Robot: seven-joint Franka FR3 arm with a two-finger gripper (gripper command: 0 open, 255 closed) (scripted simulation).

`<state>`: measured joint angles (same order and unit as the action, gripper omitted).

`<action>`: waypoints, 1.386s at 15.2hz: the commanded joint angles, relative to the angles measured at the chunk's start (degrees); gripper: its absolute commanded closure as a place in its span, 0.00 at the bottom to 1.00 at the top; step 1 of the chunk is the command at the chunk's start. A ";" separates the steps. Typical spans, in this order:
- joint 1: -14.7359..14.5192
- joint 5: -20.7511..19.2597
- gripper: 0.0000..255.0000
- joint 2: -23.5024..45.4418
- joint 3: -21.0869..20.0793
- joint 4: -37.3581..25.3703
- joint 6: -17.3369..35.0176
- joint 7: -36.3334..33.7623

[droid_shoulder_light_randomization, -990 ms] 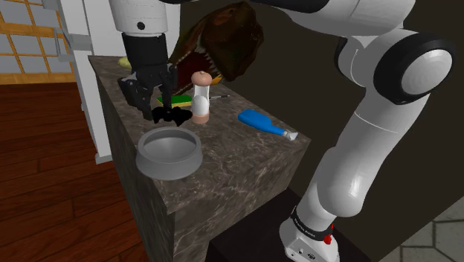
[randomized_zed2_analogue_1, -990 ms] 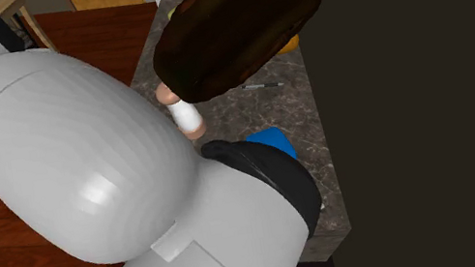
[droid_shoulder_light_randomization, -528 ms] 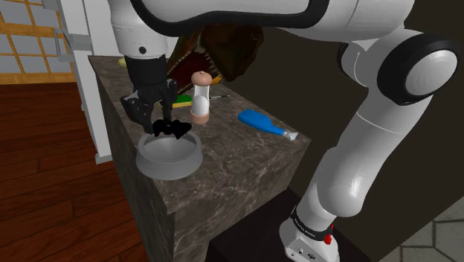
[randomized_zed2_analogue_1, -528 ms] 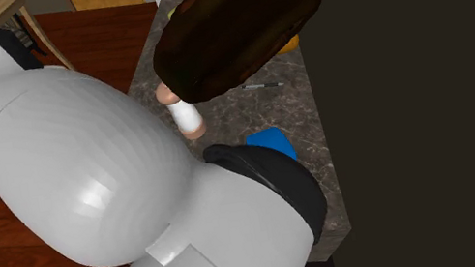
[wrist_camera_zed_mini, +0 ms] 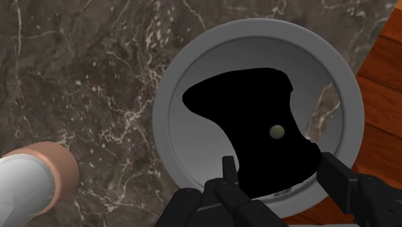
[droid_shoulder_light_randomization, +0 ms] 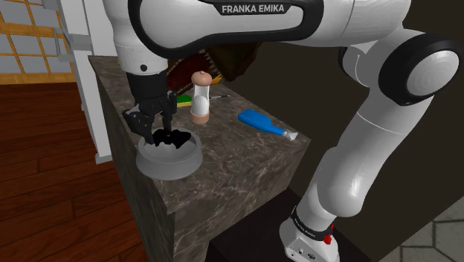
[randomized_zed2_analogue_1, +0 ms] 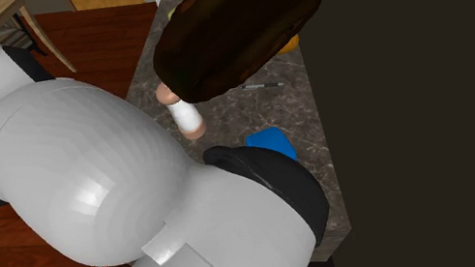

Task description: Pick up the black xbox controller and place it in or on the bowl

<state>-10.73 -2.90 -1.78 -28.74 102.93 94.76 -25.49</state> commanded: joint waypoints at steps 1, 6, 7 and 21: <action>0.01 0.00 1.00 -0.01 0.01 0.06 0.07 0.02; 0.01 0.00 0.00 -0.01 0.01 0.06 0.07 0.02; 0.01 0.00 0.00 -0.01 0.01 0.06 0.07 0.02; -0.44 -0.86 0.00 2.03 -0.49 -9.36 -7.61 -0.62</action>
<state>-11.17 -3.76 0.25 -29.23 93.59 87.16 -26.11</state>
